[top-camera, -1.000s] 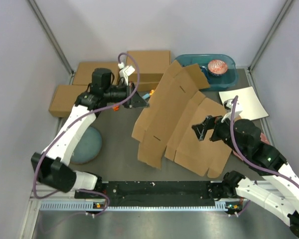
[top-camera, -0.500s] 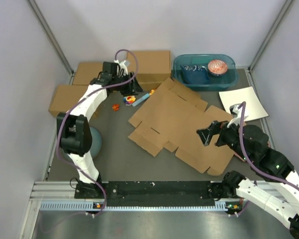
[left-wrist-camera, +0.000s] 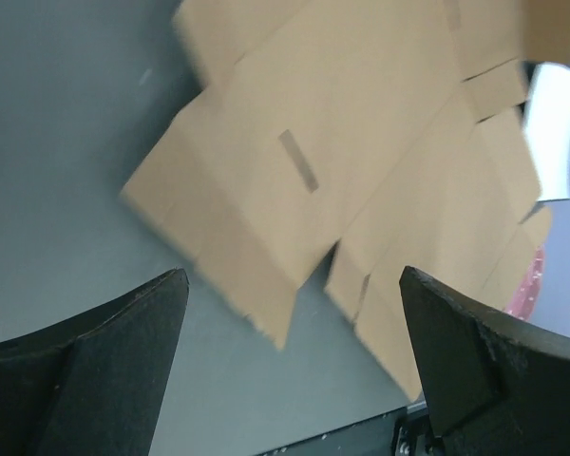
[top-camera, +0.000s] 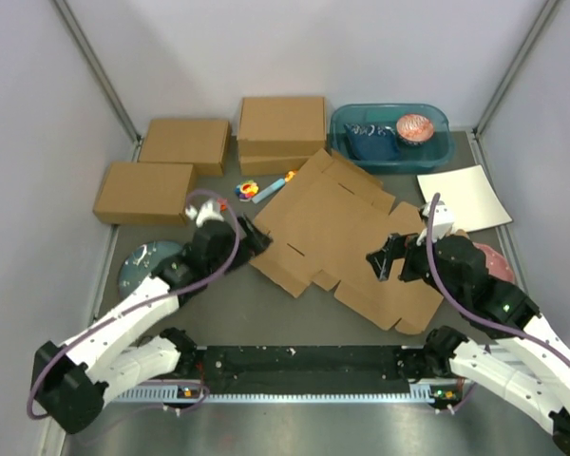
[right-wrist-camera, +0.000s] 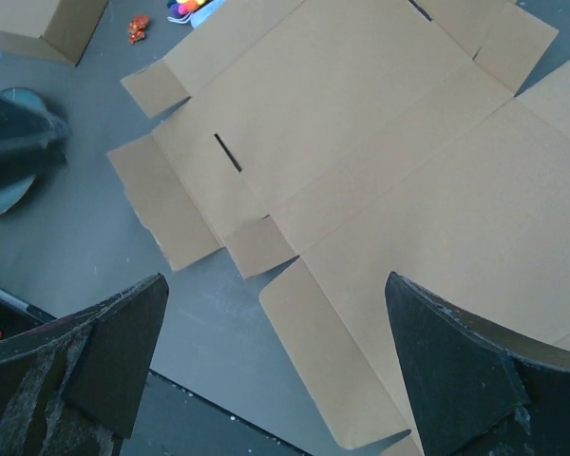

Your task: Fold the paper box

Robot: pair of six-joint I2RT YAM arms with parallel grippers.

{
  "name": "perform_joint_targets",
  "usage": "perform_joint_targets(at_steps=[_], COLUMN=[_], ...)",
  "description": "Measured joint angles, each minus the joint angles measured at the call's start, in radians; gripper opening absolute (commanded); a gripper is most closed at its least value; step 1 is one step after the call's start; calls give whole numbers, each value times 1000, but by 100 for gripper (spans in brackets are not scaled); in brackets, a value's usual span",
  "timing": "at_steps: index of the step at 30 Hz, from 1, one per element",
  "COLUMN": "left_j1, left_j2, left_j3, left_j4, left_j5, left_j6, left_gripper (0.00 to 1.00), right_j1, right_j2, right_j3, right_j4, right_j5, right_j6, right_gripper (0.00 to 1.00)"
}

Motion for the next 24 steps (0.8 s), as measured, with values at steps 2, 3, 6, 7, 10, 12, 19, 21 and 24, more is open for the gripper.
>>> perform_joint_targets(at_steps=[2,3,6,7,10,12,19,21,24], left_j1=[-60,-92,-203,-230,-290,-308,-322,-322,-322], left_j2=[-59,-82,-118,-114,-41,32,274,349,385], left_j3=[-120,-179,-318,-343,-381,-380,-326,-265,-225], left_j4=[1,10,60,82,163,239,433,428,451], left_j5=[-54,-88,-183,-200,-233,-255,-277,-275,-277], left_j6=[-109,-169,-315,-345,-417,-436,-428,-418,-399], left_gripper=[99,99,99,99,99,99,75,56,32], right_j1=[0,0,0,0,0,0,0,0,0], right_j2=[1,-1,-2,-3,-12,-21,-42,-43,-46], right_j3=[-5,-7,-8,-10,-23,-30,-40,-40,-40], right_j4=[0,3,6,8,13,14,13,11,6], right_j5=[-5,-7,-13,-15,-21,-24,-28,-28,-28], right_j6=[6,8,21,25,36,42,57,59,59], right_gripper=[99,99,99,99,99,99,99,99,99])
